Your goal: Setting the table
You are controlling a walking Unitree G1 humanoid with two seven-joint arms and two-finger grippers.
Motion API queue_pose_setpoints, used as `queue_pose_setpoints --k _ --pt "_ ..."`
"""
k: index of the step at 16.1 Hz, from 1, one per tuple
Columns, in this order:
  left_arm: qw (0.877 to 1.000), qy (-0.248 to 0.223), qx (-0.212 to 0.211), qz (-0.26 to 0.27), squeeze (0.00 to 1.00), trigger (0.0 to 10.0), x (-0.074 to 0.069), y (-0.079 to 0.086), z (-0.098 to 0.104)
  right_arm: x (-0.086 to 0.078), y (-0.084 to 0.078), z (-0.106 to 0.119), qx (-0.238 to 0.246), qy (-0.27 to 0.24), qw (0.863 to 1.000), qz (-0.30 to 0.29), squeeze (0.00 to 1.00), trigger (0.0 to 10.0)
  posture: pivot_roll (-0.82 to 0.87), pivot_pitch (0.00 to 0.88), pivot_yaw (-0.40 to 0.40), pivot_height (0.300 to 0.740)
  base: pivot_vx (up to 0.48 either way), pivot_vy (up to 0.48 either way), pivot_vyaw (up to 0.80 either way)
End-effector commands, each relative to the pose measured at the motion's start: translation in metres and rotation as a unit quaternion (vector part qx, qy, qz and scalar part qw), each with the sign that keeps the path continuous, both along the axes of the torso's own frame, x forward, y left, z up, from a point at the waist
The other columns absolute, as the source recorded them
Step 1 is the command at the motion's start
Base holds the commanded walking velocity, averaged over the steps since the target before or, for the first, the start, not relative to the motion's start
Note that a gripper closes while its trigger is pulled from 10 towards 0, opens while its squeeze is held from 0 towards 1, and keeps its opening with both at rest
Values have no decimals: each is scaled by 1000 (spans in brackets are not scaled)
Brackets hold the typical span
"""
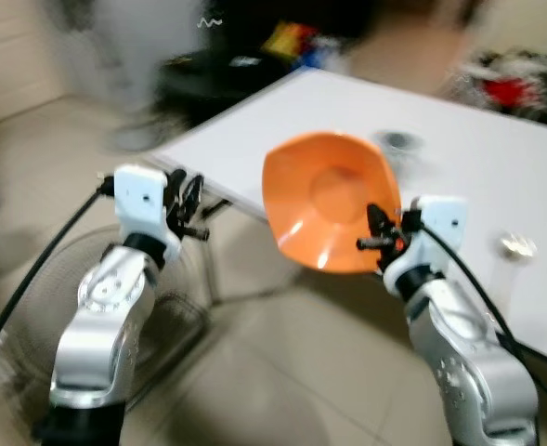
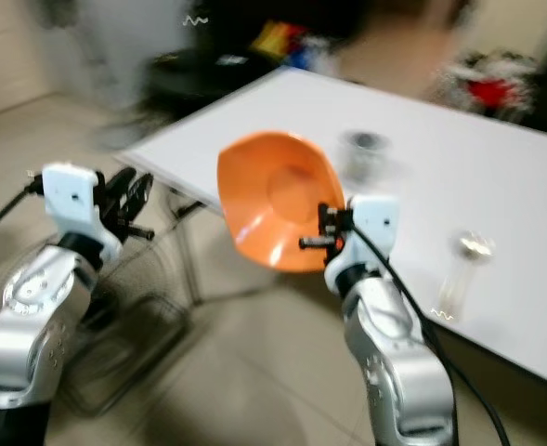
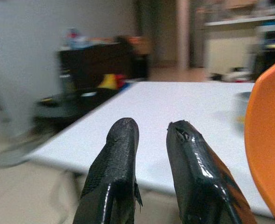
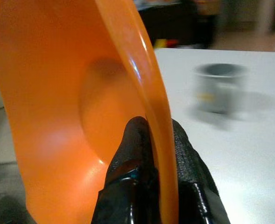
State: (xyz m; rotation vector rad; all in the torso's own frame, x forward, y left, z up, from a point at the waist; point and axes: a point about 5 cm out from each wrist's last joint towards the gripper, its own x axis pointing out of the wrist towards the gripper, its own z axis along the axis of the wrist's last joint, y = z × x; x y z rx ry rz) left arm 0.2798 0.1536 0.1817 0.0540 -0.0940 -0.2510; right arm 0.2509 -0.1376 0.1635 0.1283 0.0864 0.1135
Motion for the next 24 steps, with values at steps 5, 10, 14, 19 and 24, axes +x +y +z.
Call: queue_pose_setpoints --k 5,10,14,19,24 --pt "1000 2 6 -10 0 10000 -1 -1 -1 -1 -1 11 -2 -28 1000 -5 0 10000 6 9 44 740 310 0 0" --pt "1000 8 3 -14 0 10000 -3 -2 -4 -3 0 15 -3 -39 999 0 0 10000 1 13 44 740 286 0 0" --pt "1000 12 -4 -17 0 10000 -2 -4 -6 -4 -2 17 -1 -48 999 -6 0 10000 -5 15 47 740 280 0 0" --pt "1000 13 -8 -23 0 10000 -2 -7 -6 -6 -4 18 1 -48 999 -13 0 10000 -9 20 50 740 280 0 0" --pt "1000 14 -6 -19 0 10000 -1 -10 -7 -7 -6 18 1 -44 999 -19 0 10000 -16 23 52 740 234 0 -458"
